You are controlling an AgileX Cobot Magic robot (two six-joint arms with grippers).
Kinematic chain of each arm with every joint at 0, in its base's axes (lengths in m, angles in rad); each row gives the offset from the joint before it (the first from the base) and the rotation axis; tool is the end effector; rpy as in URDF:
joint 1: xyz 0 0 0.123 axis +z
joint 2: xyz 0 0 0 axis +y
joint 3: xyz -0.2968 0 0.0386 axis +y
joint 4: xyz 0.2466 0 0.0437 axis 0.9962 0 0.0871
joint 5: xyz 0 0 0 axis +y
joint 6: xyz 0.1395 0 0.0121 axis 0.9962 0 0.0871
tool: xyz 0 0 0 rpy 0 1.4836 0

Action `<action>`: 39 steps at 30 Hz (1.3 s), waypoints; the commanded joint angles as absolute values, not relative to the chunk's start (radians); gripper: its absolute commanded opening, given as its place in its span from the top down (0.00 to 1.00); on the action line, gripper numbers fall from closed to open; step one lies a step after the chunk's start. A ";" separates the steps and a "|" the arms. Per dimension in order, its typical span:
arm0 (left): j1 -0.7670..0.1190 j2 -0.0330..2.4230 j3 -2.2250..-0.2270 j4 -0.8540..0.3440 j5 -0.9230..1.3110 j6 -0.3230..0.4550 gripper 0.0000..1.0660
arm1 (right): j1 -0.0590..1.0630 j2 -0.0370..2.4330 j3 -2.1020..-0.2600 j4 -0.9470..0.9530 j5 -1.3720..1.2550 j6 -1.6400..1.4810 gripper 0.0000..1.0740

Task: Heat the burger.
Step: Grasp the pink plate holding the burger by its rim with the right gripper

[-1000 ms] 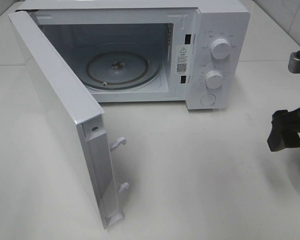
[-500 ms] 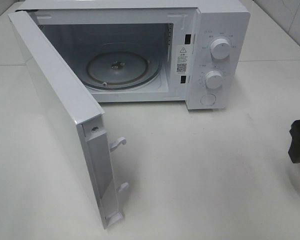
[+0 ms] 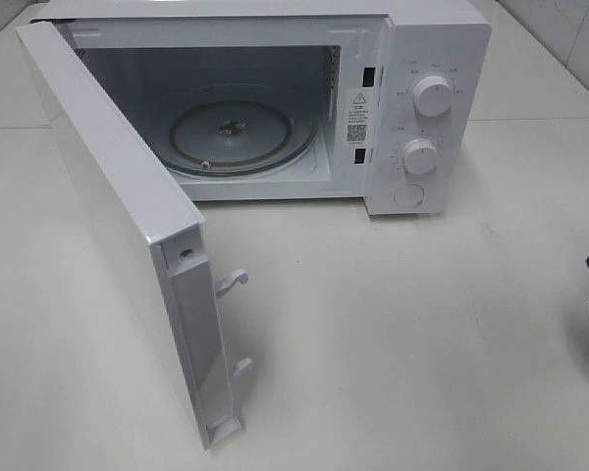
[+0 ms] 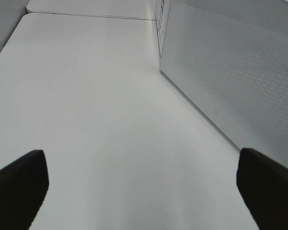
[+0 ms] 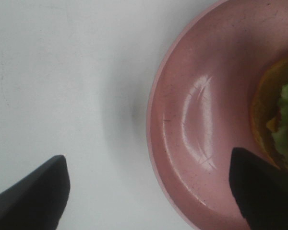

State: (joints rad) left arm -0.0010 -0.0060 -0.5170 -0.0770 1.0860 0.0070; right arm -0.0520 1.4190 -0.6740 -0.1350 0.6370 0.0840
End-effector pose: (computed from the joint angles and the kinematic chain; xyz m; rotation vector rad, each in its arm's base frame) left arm 0.0190 -0.0096 0.2569 0.0140 2.0453 -0.0883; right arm 0.2418 -0.0238 0.1530 0.0552 2.8613 -0.1301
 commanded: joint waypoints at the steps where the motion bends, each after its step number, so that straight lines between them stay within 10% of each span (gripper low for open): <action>1: -0.006 -0.022 -0.517 -0.086 1.069 0.000 0.06 | -0.058 1.472 -0.668 -0.138 0.606 0.094 0.21; 39: -0.006 -0.022 -0.517 -0.086 1.069 0.000 0.06 | -0.058 1.759 -0.668 -0.276 0.463 0.185 0.30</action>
State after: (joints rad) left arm -0.0010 -0.0060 -0.5170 -0.0770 1.0850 0.0070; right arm -0.0520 1.7470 -0.6730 -0.2630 0.4580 0.1820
